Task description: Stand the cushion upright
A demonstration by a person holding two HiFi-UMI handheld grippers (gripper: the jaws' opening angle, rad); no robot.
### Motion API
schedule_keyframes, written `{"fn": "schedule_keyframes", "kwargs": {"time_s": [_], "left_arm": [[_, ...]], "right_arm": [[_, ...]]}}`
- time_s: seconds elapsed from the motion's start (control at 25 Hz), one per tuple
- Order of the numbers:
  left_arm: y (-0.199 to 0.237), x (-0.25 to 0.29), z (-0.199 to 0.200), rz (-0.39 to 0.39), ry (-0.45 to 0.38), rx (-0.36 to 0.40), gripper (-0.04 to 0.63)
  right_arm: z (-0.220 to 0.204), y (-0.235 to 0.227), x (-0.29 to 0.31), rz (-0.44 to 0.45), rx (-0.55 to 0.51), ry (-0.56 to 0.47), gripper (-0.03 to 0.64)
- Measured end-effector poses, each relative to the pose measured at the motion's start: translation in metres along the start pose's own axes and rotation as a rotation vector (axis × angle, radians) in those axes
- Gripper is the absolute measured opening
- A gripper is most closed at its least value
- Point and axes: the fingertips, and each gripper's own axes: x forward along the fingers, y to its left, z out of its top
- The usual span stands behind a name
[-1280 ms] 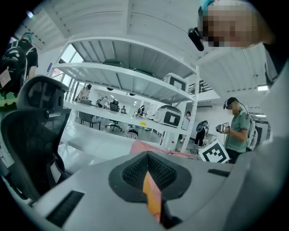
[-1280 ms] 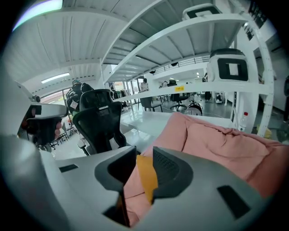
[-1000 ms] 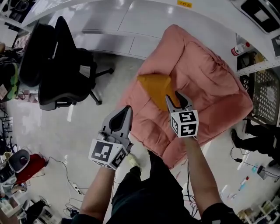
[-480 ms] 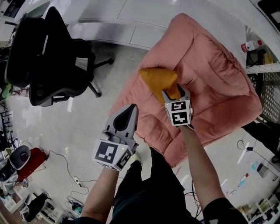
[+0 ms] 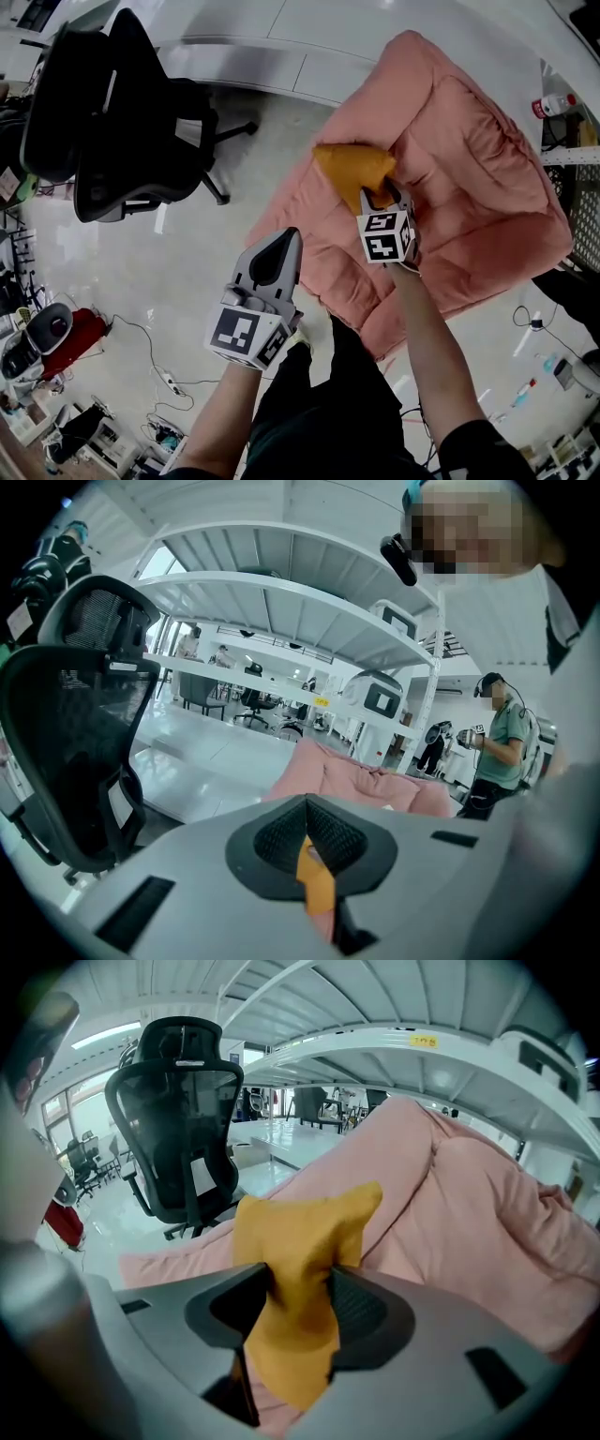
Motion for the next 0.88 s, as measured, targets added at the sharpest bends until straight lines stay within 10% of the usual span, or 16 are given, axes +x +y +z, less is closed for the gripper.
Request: {"fn": "schedule_keyframes", "kwargs": {"time_s": [0.88], "left_arm": [[-0.018, 0.013, -0.001, -0.045, 0.025, 0.017, 0.002]], "right_arm": [[0.002, -0.019, -0.024, 0.029, 0.236, -0.129, 0.067]]}}
